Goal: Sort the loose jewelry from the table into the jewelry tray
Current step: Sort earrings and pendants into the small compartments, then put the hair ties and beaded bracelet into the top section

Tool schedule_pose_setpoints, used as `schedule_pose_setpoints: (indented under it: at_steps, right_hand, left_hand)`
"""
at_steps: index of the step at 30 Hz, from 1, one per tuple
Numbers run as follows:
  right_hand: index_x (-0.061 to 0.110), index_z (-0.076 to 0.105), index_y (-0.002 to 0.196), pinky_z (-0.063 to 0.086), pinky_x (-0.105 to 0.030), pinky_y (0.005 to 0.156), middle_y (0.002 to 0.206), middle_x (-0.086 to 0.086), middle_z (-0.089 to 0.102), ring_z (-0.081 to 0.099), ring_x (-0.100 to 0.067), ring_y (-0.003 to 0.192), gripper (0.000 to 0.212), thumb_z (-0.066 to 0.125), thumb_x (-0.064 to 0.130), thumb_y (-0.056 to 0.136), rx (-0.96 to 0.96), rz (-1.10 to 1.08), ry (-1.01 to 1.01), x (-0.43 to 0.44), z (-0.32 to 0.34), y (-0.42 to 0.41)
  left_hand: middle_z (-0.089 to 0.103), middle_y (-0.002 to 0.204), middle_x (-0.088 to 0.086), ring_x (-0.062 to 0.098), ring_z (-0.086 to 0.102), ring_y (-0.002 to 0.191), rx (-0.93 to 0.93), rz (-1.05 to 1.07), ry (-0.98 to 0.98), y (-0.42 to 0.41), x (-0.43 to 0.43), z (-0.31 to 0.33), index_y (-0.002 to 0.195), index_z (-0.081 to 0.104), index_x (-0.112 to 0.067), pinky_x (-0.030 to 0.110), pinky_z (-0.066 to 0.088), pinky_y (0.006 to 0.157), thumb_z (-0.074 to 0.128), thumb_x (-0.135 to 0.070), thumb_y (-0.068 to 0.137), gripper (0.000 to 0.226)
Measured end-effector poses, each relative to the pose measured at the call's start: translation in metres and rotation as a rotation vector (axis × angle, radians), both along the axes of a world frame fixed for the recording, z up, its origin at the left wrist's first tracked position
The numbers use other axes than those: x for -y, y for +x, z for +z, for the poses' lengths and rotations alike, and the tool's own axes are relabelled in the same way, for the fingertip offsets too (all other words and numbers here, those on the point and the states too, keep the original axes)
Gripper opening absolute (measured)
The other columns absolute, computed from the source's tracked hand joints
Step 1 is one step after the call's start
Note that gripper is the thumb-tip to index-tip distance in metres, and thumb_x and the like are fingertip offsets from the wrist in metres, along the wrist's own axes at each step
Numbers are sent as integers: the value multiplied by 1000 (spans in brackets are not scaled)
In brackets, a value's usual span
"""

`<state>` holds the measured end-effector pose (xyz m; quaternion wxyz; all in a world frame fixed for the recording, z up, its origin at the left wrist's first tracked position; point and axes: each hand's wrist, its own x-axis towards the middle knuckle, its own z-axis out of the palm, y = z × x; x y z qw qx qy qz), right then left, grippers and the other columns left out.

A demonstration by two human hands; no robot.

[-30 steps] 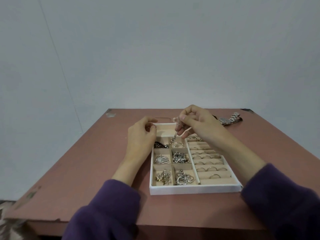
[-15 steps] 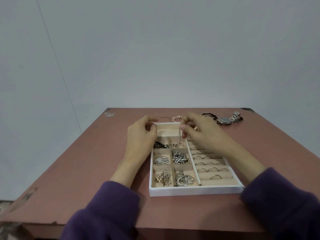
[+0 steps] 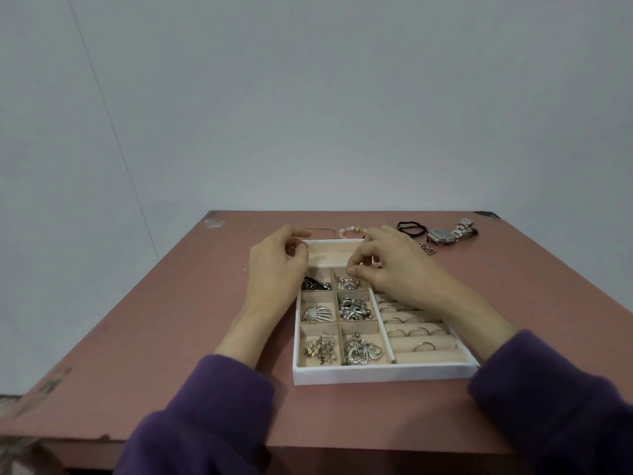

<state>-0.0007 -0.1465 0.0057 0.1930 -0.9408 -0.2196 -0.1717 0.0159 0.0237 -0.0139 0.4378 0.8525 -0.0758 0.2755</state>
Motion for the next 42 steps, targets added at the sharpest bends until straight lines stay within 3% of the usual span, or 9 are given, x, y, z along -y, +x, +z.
schedule_pose_setpoints:
  at_steps: [6, 10, 15, 21, 28, 31, 37, 40, 42]
  right_hand:
    - [23, 72, 93, 29, -25, 76, 75, 18, 44, 40, -4, 76, 13, 60, 22, 87, 2, -52, 90, 8, 2, 4]
    - [20, 70, 97, 38, -27, 73, 83, 5, 58, 52, -11, 76, 16, 57, 18, 89, -11, -197, 265, 27, 5, 6]
    - [14, 65, 110, 35, -24, 68, 79, 8, 54, 52, -14, 78, 24, 56, 19, 89, -111, -400, 313, 50, 4, 14]
    - [1, 62, 113, 43, -19, 34, 62, -13, 59, 47, -9, 26, 29, 53, 0, 86, -432, -364, 591, 52, 2, 18]
    - [-8, 64, 88, 44, -26, 41, 69, -19, 57, 49, -21, 38, 19, 48, -7, 78, -457, -376, 617, 56, 9, 6]
    - [-6, 65, 97, 45, -25, 39, 69, -21, 59, 51, -20, 37, 24, 49, -6, 79, -486, -390, 608, 63, 11, -1]
    - [5, 59, 106, 49, -23, 40, 66, -13, 65, 58, -15, 35, 28, 51, -2, 81, -551, -390, 473, 74, 18, -4]
    - [11, 60, 105, 50, -27, 46, 61, -9, 65, 58, -17, 43, 28, 55, 1, 80, -540, -375, 444, 82, 18, 5]
    - [17, 64, 104, 46, -26, 53, 74, -8, 66, 58, -14, 58, 25, 59, 8, 82, -377, -377, 348, 88, 15, 20]
  left_hand:
    - [69, 86, -2, 9, 57, 76, -44, 7, 3, 0, -1, 0, 100, 70, -17, 11, 37, 63, 53, -9, 85, 24]
    - [71, 101, 5, 17, 62, 96, -166, 15, -5, 1, -2, -1, 109, 67, -16, 23, 42, 82, 54, -16, 88, 25]
    - [67, 116, 7, 22, 55, 116, -302, 5, 3, 10, -1, 3, 117, 64, -13, 24, 37, 87, 53, -16, 88, 31]
    - [71, 106, 10, 26, 60, 110, -350, 10, 58, 19, 3, 9, 110, 67, -12, 28, 42, 89, 53, -15, 90, 26]
    - [71, 101, 8, 24, 60, 107, -358, -41, 99, 15, 8, 10, 111, 67, -12, 27, 43, 88, 53, -15, 89, 26]
    - [69, 110, 8, 22, 60, 106, -379, -77, 140, 12, 12, 13, 116, 65, -11, 24, 42, 86, 54, -12, 86, 32]
    - [65, 92, 6, 11, 58, 60, -428, -174, 224, 14, 13, 21, 105, 66, -8, 12, 50, 45, 52, -5, 83, 27]
    - [67, 101, 13, 25, 67, 74, -473, -190, 261, 19, 14, 29, 105, 64, -5, 33, 60, 67, 57, -11, 82, 24]
    - [67, 101, 10, 28, 65, 91, -430, -165, 284, 26, 15, 33, 105, 65, -8, 38, 55, 81, 60, -17, 83, 25]
